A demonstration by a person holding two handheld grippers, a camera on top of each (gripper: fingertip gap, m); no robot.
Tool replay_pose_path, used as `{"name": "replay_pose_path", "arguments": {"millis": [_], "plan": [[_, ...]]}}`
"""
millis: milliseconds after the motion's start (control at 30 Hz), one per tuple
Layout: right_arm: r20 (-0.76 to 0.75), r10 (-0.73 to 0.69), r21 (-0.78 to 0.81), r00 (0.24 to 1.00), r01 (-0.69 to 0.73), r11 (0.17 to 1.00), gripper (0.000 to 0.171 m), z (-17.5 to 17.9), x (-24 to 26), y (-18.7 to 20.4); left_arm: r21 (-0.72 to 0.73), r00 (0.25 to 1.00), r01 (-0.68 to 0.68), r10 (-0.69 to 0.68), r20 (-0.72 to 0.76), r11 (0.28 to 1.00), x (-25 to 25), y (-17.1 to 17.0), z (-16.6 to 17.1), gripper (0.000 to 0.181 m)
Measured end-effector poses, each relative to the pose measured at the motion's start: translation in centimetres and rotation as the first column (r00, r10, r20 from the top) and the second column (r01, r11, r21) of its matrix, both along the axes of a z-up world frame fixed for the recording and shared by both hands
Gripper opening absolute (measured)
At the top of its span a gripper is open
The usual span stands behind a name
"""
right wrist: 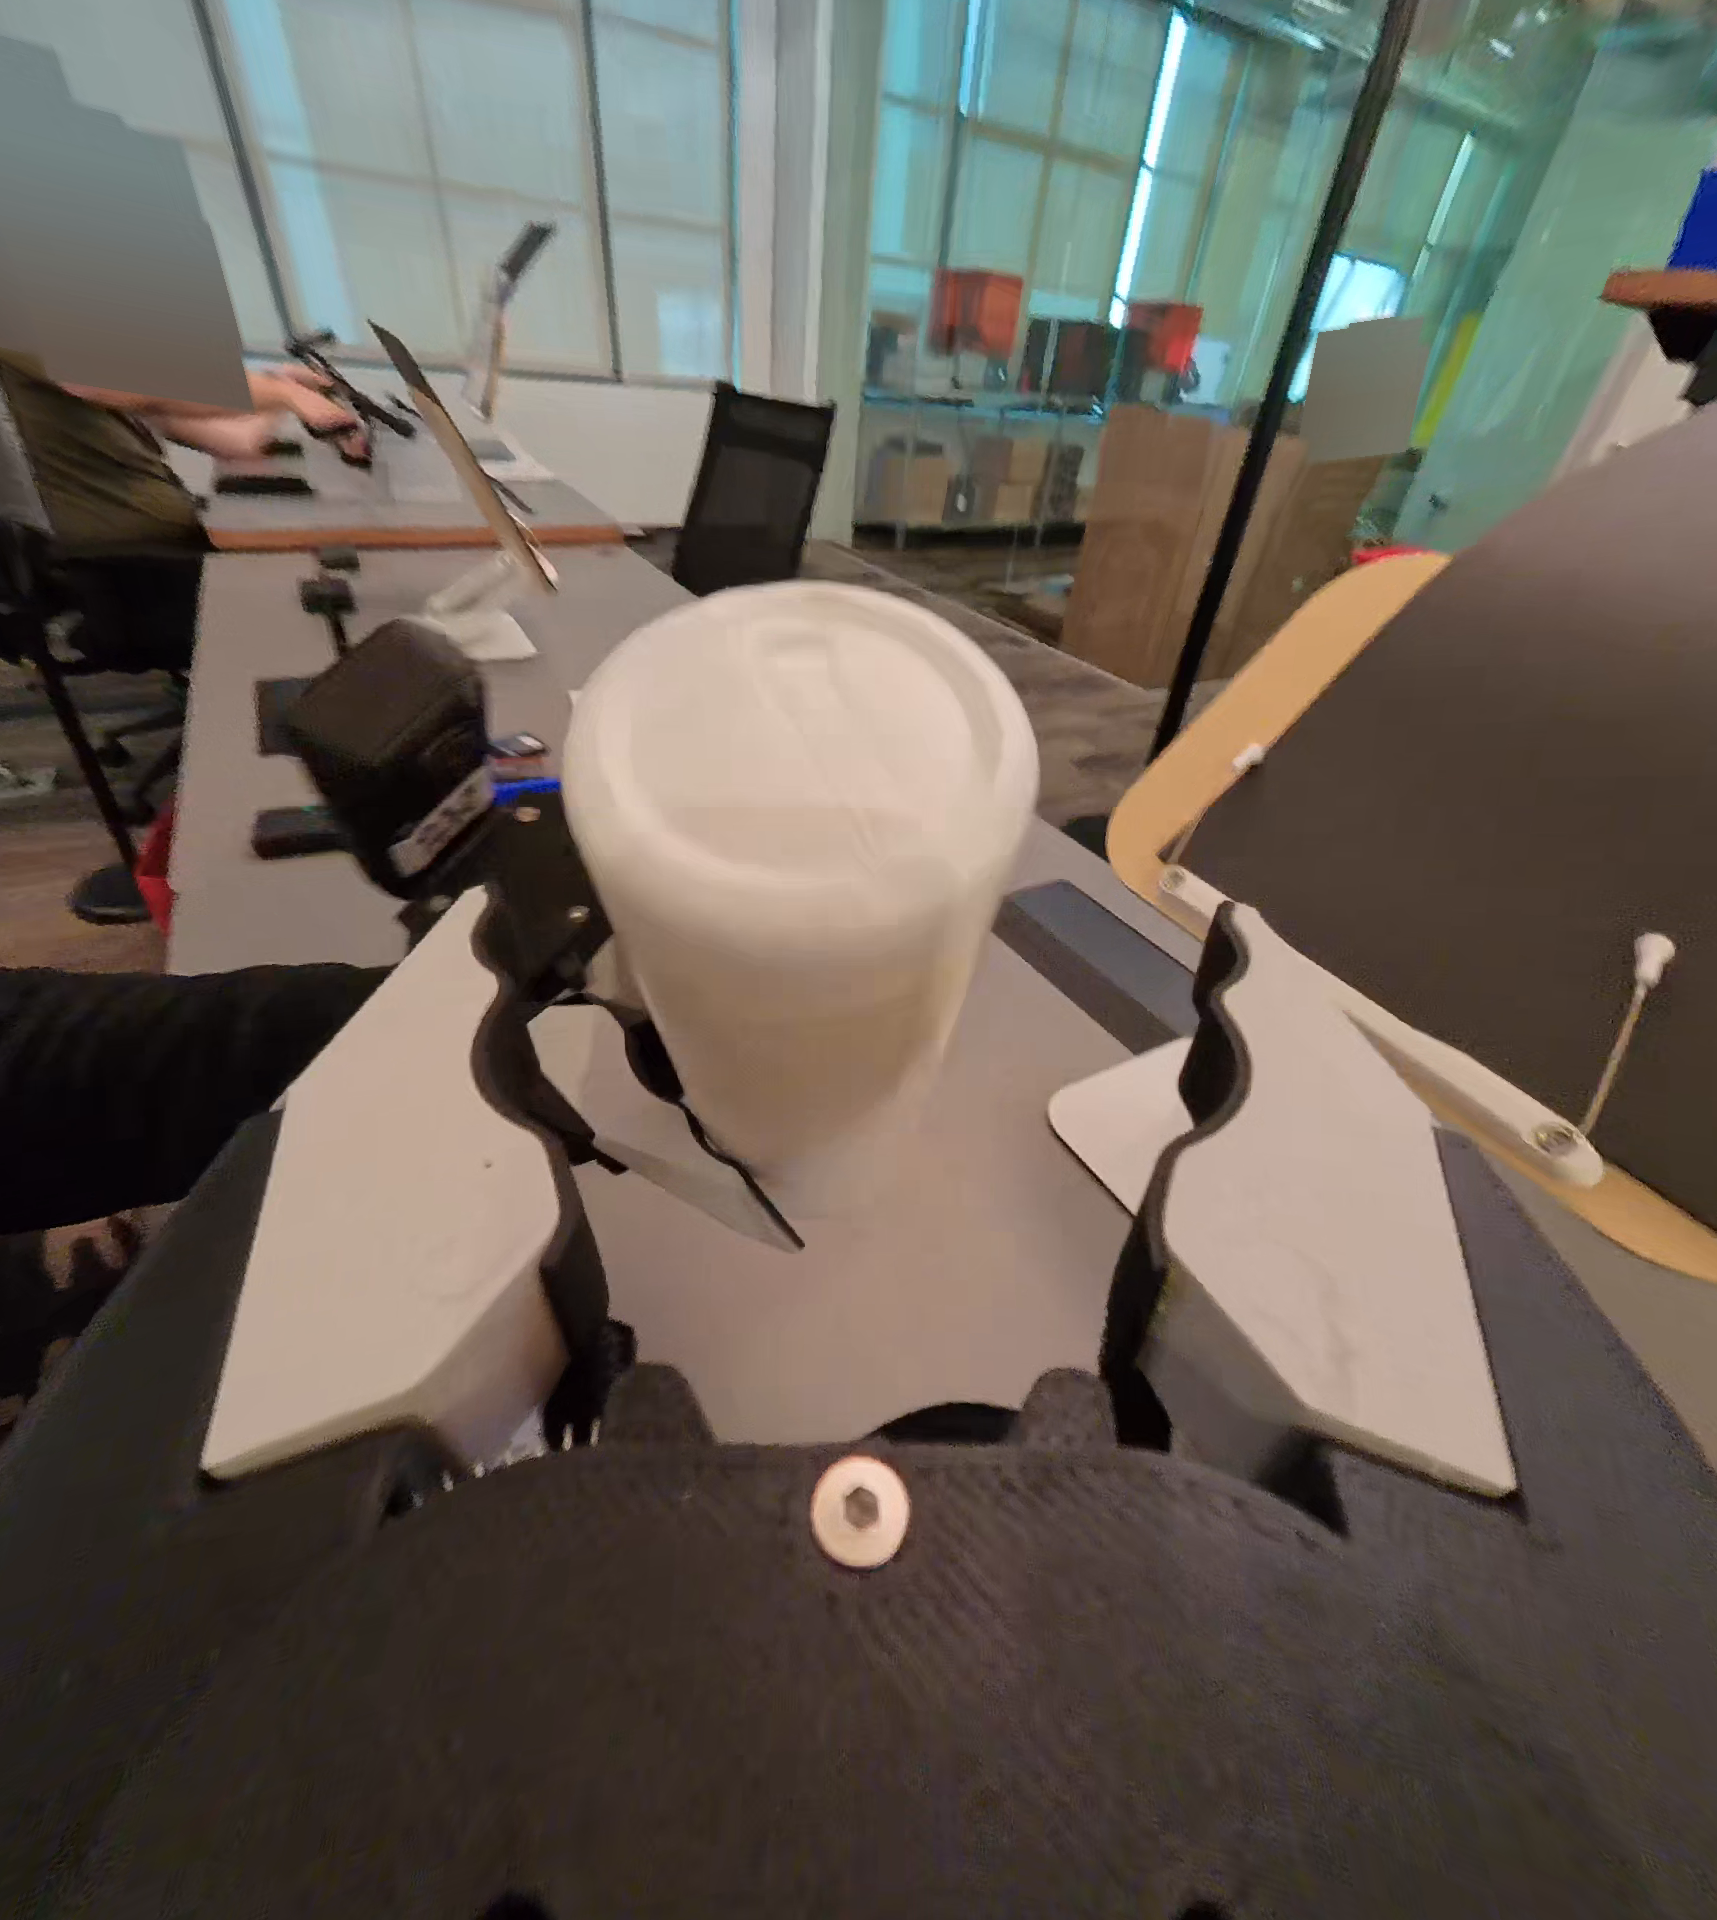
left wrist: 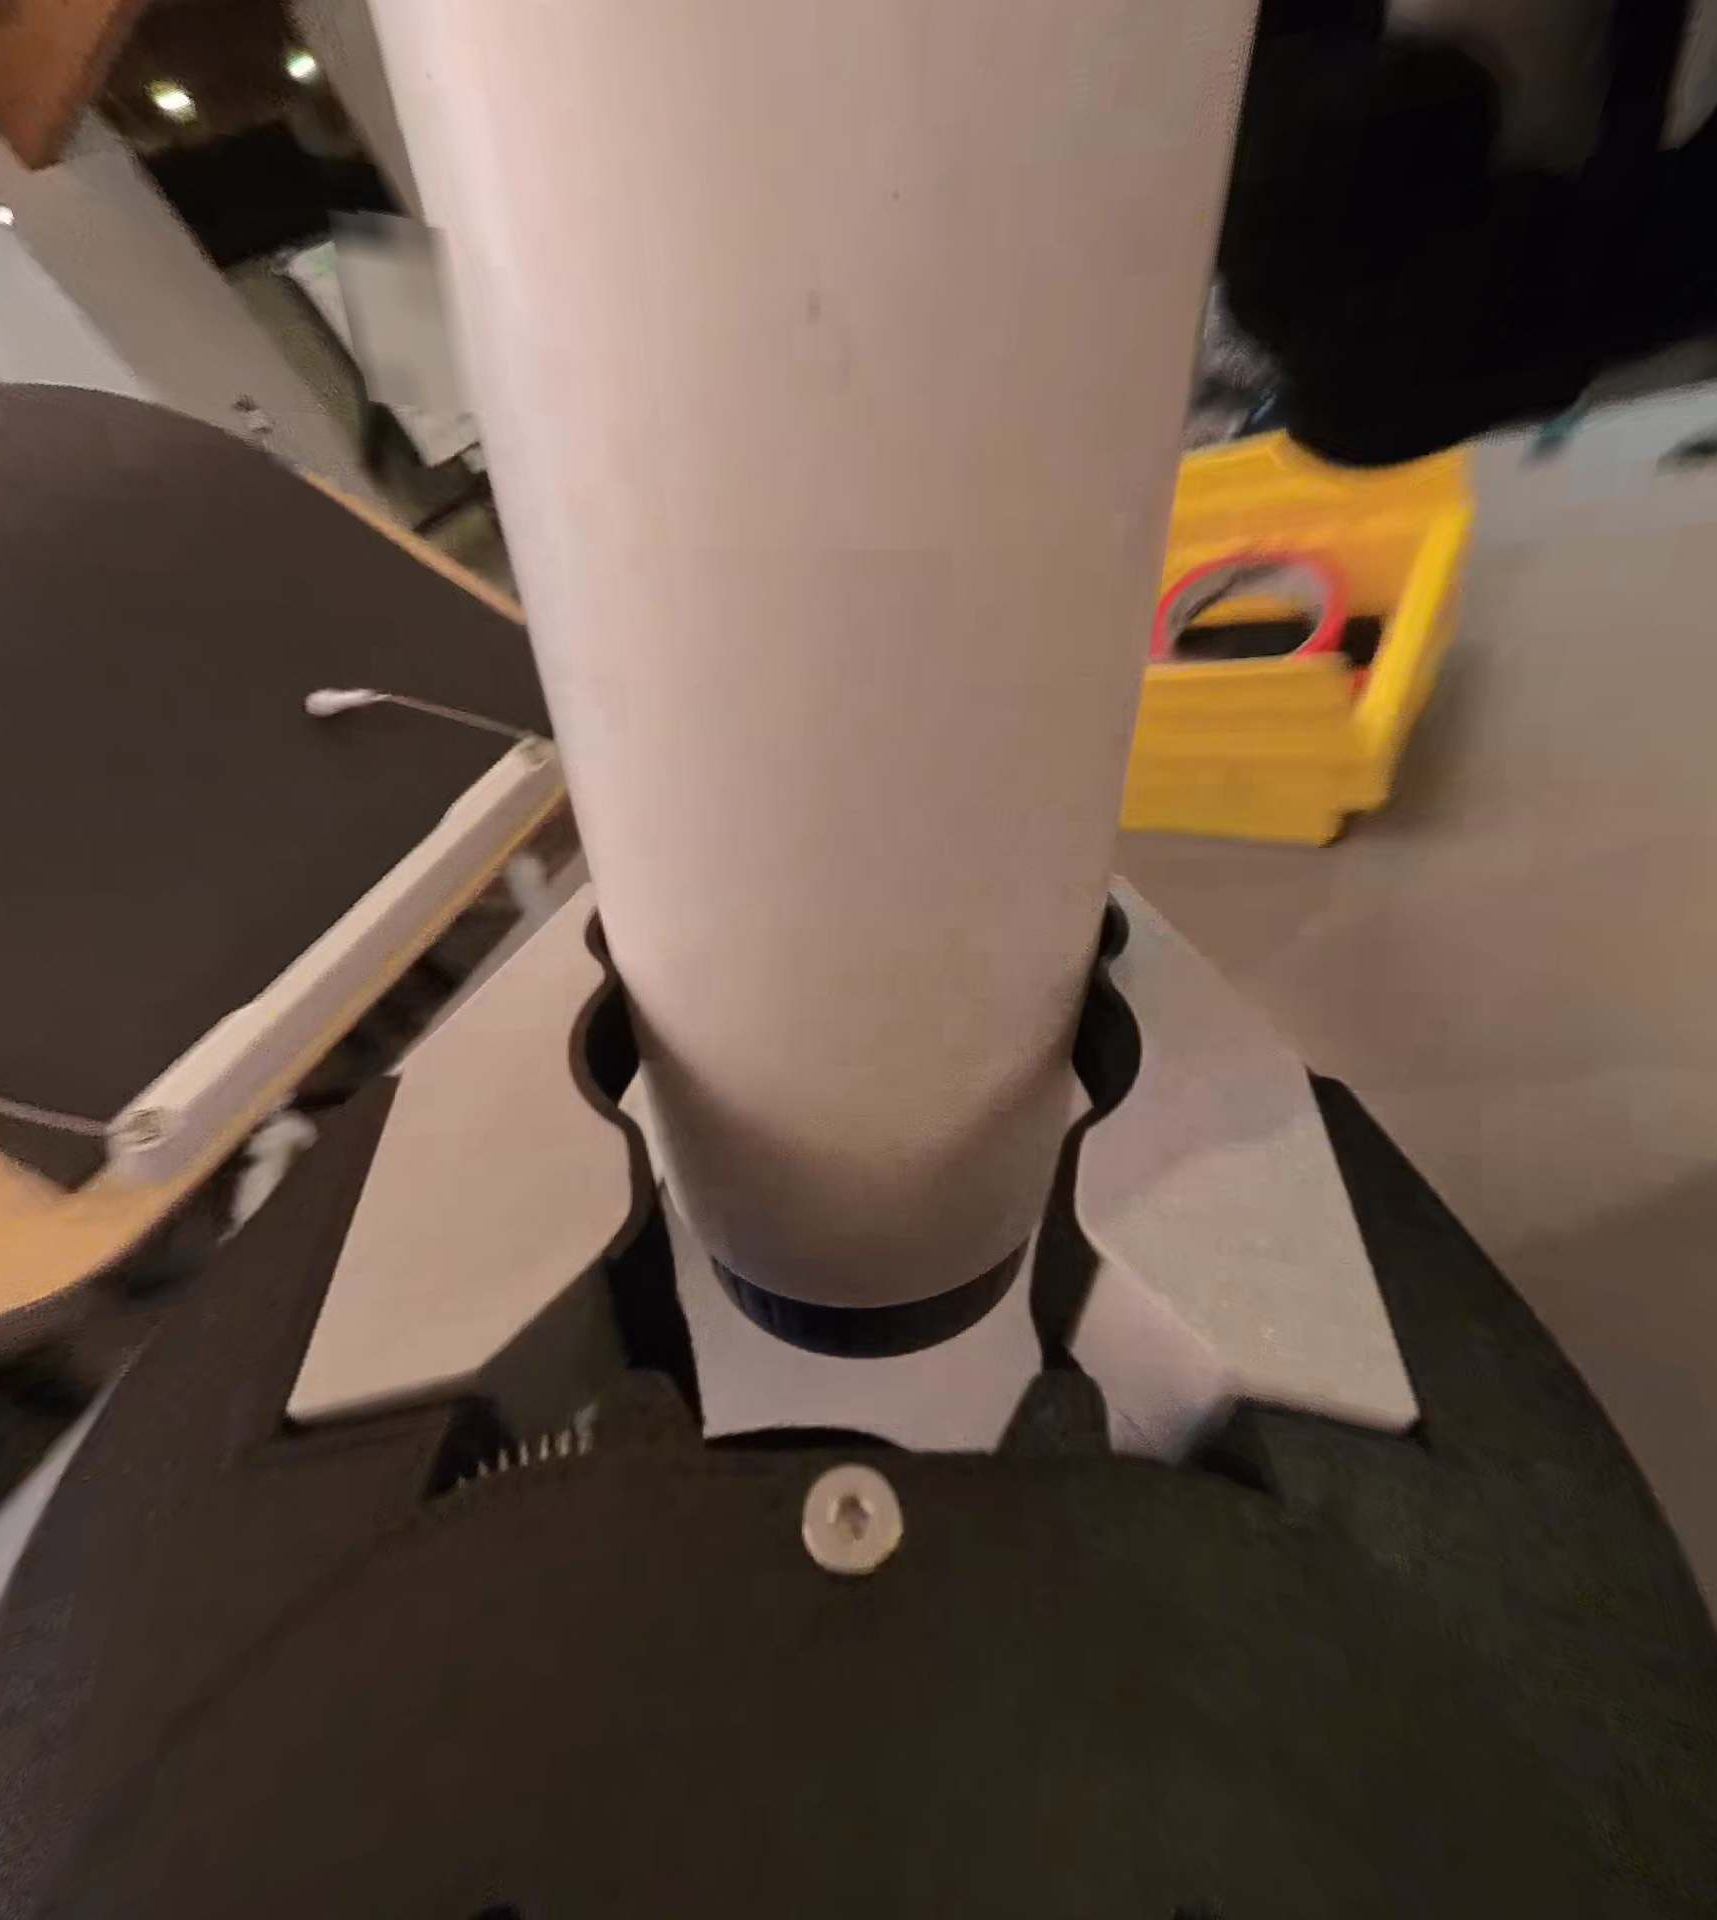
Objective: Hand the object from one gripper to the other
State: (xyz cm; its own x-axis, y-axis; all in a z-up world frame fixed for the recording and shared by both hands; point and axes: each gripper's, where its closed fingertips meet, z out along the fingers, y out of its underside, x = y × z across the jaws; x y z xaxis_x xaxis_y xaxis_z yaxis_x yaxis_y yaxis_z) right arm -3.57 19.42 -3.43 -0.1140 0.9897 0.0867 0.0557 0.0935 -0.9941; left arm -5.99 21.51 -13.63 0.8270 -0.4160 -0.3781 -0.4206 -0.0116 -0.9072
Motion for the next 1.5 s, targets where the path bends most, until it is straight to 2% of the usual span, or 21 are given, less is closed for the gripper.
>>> {"name": "replay_pose_path", "arguments": {"millis": [100, 167, 200, 367, 467, 567, 800, 833, 900, 967, 1100, 1200, 1267, 1367, 1400, 1433, 1467, 1500], "plan": [[-0.053, 0.069, -0.024, 0.996, -0.071, 0.997, 0.123, 0.4, 0.7, -0.5, -0.028, 0.965, 0.162, -0.152, 0.215, 0.986, 1.1, -0.9, 1.3, 0.085], [-0.067, 0.121, -0.054, 0.99, -0.125, 0.991, 0.117, -0.3, 0.7, -0.9, -0.025, 0.904, 0.307, -0.284, 0.319, 0.951, 2.4, -1.9, 2.0, 0.085], [-0.068, 0.131, -0.06, 0.989, -0.135, 0.989, 0.117, -0.8, 0.4, -1.0, -0.027, 0.882, 0.339, -0.307, 0.359, 0.941, 2.7, -2.1, 2.2, 0.085], [-0.056, 0.244, -0.104, 0.968, -0.249, 0.963, 0.112, -3.3, -1.2, -2.7, -0.066, 0.757, 0.557, -0.474, 0.449, 0.828, 5.4, -3.8, 1.4, 0.085], [-0.059, 0.318, -0.114, 0.946, -0.323, 0.939, 0.096, -4.0, -1.6, -3.9, -0.057, 0.703, 0.627, -0.533, 0.472, 0.777, 6.3, -4.6, 1.2, 0.085], [-0.054, 0.363, -0.125, 0.93, -0.367, 0.922, 0.085, -4.6, -1.7, -4.6, -0.076, 0.696, 0.643, -0.54, 0.473, 0.762, 6.7, -4.6, 0.7, 0.085], [-0.072, 0.356, -0.163, 0.932, -0.363, 0.917, 0.084, -5.1, -1.4, -4.1, -0.097, 0.685, 0.651, -0.529, 0.501, 0.753, 7.0, -4.2, 0.2, 0.085], [-0.078, 0.344, -0.162, 0.936, -0.353, 0.922, 0.084, -5.1, -1.4, -3.8, -0.095, 0.688, 0.641, -0.516, 0.51, 0.761, 6.8, -4.0, 0.1, 0.088], [-0.074, 0.324, -0.154, 0.943, -0.332, 0.931, 0.084, -5.0, -1.2, -3.4, -0.109, 0.69, 0.62, -0.473, 0.547, 0.777, 5.9, -4.1, -0.2, 0.124], [-0.066, 0.295, -0.144, 0.953, -0.302, 0.942, 0.083, -5.1, -0.9, -2.7, -0.101, 0.703, 0.576, -0.428, 0.568, 0.811, 4.1, -4.4, -0.1, 0.13], [-0.021, 0.287, -0.13, 0.958, -0.288, 0.949, 0.084, -6.3, -0.4, -2.3, -0.032, 0.737, 0.484, -0.387, 0.554, 0.875, 1.6, -4.8, 3.5, 0.138], [0.01, 0.286, -0.112, 0.958, -0.283, 0.952, 0.084, -7.4, -0.8, -2.7, -0.017, 0.739, 0.482, -0.396, 0.545, 0.876, 2.4, -4.5, 6.5, 0.138], [0.026, 0.282, -0.08, 0.959, -0.279, 0.957, 0.084, -8.0, -1.1, -3.1, -0.02, 0.709, 0.526, -0.425, 0.563, 0.85, 4.1, -4.4, 7.8, 0.147], [0.041, 0.285, -0.038, 0.958, -0.283, 0.958, 0.084, -8.4, -1.3, -3.9, -0.078, 0.738, 0.53, -0.414, 0.532, 0.845, 5.9, -3.7, 7.2, 0.141], [0.042, 0.288, -0.038, 0.957, -0.286, 0.957, 0.084, -8.5, -1.4, -4.0, -0.117, 0.753, 0.533, -0.407, 0.517, 0.838, 6.3, -3.6, 6.5, 0.133], [0.048, 0.288, -0.032, 0.956, -0.286, 0.958, 0.084, -8.6, -1.4, -4.2, -0.134, 0.767, 0.528, -0.403, 0.499, 0.839, 6.6, -3.5, 6.0, 0.117], [0.057, 0.286, -0.023, 0.956, -0.286, 0.958, 0.084, -8.7, -1.5, -4.3, -0.13, 0.767, 0.535, -0.415, 0.489, 0.835, 6.8, -3.6, 5.8, 0.101], [0.06, 0.289, -0.017, 0.956, -0.288, 0.957, 0.084, -8.9, -1.5, -4.5, -0.112, 0.764, 0.531, -0.417, 0.492, 0.84, 6.8, -3.5, 5.9, 0.094]]}}
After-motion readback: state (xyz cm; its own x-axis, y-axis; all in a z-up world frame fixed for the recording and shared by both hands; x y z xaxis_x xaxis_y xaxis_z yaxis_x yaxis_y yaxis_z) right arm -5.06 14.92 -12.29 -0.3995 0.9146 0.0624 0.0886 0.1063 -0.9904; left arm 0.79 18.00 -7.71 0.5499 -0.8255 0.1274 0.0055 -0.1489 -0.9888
